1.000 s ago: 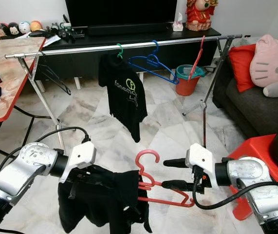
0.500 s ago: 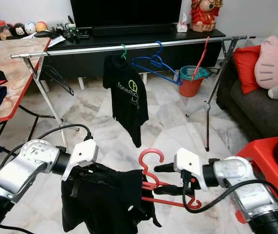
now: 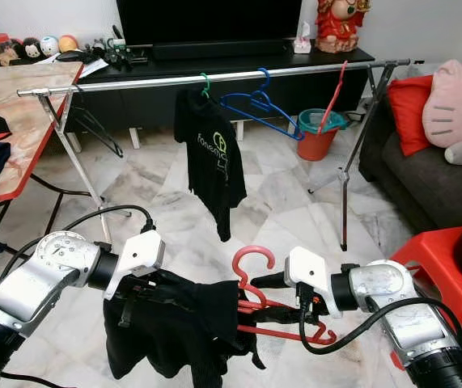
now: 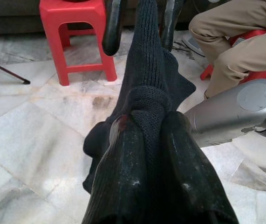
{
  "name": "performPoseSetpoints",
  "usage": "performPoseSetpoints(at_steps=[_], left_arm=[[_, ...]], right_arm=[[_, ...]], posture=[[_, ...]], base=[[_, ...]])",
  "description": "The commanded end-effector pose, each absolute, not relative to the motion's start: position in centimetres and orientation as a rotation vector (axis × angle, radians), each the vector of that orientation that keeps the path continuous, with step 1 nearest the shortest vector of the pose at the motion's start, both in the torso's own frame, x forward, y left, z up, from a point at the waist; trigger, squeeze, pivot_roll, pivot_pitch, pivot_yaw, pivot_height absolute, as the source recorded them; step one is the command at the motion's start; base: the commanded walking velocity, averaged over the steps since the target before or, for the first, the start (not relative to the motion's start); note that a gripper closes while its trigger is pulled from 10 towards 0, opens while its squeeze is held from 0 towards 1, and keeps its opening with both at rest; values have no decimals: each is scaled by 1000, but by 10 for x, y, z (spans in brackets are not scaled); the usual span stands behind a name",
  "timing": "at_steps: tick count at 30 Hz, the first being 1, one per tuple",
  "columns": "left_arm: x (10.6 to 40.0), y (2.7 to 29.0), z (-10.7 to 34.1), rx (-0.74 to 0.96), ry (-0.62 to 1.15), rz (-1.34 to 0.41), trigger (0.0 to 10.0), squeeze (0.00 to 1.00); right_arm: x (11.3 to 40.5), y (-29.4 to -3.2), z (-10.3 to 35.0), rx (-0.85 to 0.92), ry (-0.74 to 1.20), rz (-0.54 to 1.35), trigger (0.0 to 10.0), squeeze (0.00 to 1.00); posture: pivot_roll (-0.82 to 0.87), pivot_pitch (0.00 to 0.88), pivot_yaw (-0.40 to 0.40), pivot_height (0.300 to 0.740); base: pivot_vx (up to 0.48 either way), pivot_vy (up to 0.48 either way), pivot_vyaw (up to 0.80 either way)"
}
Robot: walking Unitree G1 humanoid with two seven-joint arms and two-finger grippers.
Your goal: Hang hanger
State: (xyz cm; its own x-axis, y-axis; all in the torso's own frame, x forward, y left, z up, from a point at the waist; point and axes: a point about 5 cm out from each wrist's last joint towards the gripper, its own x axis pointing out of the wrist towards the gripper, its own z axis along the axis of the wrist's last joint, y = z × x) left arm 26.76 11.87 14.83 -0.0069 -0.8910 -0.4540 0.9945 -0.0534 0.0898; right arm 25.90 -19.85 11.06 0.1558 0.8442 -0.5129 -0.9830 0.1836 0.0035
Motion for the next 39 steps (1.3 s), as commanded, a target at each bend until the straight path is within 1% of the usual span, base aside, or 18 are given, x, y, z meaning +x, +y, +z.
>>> performPoseSetpoints(at_steps=[1, 31, 32, 33, 34, 39], left_arm=[[269, 116, 158, 472, 240, -1575, 10000, 0], [269, 114, 160, 473, 229, -1571, 10000, 0], [269, 114, 160, 471, 231, -1574, 10000, 290], [269, 114, 160, 469, 231, -1574, 10000, 290], [269, 114, 160, 467, 230, -1574, 10000, 1000], [270, 114, 162, 458, 222, -1569, 10000, 1000]], right_arm=[[258, -195, 112, -365, 444, 1374, 0, 0], [257, -187, 109, -331, 421, 1384, 0, 0], [257, -187, 109, -331, 420, 1384, 0, 0], [257, -187, 109, -331, 419, 1384, 0, 0], [257, -186, 109, -330, 418, 1383, 0, 0], [258, -185, 109, -324, 407, 1371, 0, 0]], posture=[[-123, 0, -15, 740], [-119, 0, -13, 740], [-119, 0, -13, 740], [-120, 0, -13, 740], [-120, 0, -13, 740], [-120, 0, -13, 740]], base=[[0, 0, 0], [0, 0, 0], [0, 0, 0], [0, 0, 0], [0, 0, 0], [0, 0, 0]])
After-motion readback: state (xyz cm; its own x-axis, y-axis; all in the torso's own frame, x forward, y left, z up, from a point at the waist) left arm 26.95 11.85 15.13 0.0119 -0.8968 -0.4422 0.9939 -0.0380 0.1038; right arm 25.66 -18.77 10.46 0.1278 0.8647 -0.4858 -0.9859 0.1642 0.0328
